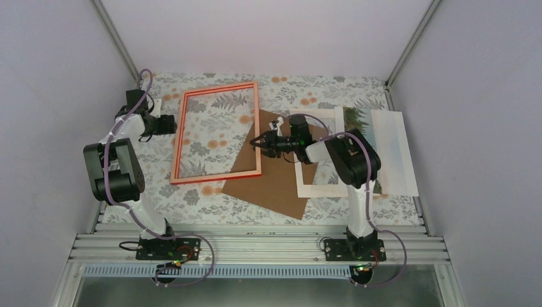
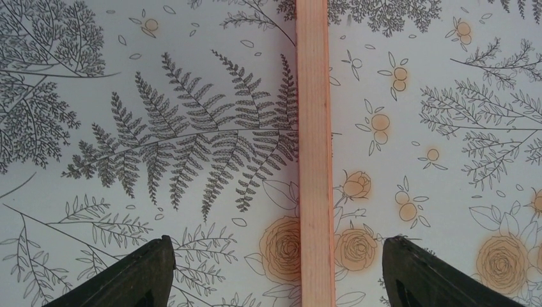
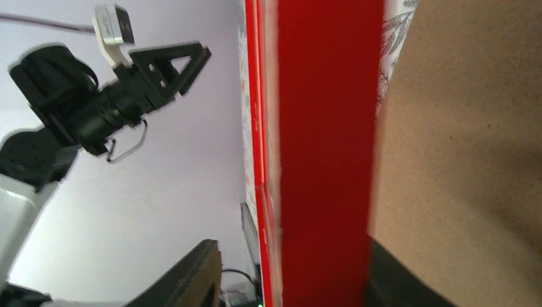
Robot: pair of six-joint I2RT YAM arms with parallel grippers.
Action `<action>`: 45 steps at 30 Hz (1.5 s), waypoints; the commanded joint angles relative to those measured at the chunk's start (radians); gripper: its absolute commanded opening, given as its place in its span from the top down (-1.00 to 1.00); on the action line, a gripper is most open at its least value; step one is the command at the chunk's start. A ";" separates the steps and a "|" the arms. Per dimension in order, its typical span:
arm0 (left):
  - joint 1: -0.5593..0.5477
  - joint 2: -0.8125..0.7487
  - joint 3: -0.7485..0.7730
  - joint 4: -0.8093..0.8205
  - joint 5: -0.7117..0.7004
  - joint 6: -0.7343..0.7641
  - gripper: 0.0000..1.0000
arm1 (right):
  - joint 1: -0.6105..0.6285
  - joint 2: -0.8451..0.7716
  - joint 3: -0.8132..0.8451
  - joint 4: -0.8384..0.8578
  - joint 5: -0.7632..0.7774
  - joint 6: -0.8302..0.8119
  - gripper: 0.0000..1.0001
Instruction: Put the photo into the frame
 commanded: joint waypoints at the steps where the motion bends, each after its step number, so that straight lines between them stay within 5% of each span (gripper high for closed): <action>1: 0.007 0.026 0.002 0.027 -0.009 0.023 -0.62 | 0.007 -0.037 -0.009 -0.050 -0.056 -0.058 0.02; 13: 0.003 0.037 0.044 0.026 -0.020 0.030 -0.64 | 0.015 -0.088 0.178 -0.657 -0.053 -0.460 -0.99; 23: -0.016 -0.083 0.014 0.117 -0.170 0.024 -0.82 | 0.065 -0.132 0.284 -1.075 0.322 -0.638 -1.00; 32: -0.109 -0.158 0.017 0.140 -0.041 0.043 -0.86 | 0.049 -0.258 0.307 -1.110 0.297 -0.819 -1.00; 39: -0.358 -0.219 0.006 0.171 0.129 -0.063 -0.85 | -0.158 -0.378 0.350 -1.271 0.120 -1.171 -1.00; 45: -0.596 -0.144 0.042 0.244 0.241 -0.197 -0.85 | -0.400 -0.433 0.277 -1.438 0.205 -1.319 -1.00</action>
